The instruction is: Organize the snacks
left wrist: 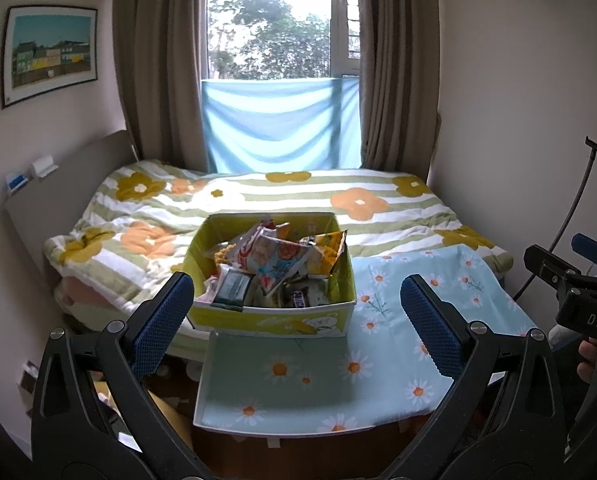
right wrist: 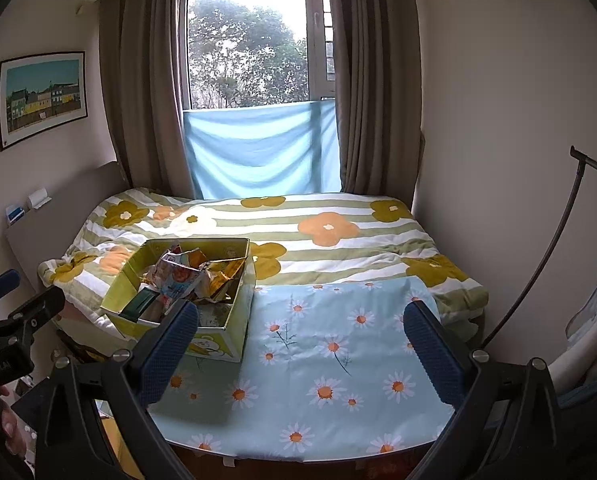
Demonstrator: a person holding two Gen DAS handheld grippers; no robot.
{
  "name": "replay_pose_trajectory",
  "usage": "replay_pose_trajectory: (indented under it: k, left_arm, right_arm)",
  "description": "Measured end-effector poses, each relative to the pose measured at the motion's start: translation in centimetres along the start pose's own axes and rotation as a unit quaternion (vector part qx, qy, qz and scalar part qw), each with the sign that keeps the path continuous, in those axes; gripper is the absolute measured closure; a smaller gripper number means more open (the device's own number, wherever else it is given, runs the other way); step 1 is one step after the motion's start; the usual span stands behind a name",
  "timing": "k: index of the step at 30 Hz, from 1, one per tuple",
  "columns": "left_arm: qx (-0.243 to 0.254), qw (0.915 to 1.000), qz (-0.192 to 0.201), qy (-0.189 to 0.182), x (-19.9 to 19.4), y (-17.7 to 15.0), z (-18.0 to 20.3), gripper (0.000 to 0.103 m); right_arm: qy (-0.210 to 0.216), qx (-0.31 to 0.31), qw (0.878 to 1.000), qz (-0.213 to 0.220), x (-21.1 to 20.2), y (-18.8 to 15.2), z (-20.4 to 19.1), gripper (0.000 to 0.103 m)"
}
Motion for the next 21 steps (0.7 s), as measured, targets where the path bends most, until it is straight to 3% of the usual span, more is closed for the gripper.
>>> replay_pose_trajectory:
  k: [21]
  left_arm:
    - [-0.009, 0.9999, -0.010, 0.005, 0.45, -0.51, -0.06, 0.000]
  right_arm:
    - [-0.004, 0.001, 1.000, -0.007, 0.72, -0.36, 0.91, 0.001]
Point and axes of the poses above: each gripper's, at about its wrist camera, not at the fingertips, and x roughly the way its jaws point, z to its right, y to its top, the point moved 3 cm from there along x, roughly the way its jaws point, and after that the axes turned 9 degrees about z, right-handed, at the moved point
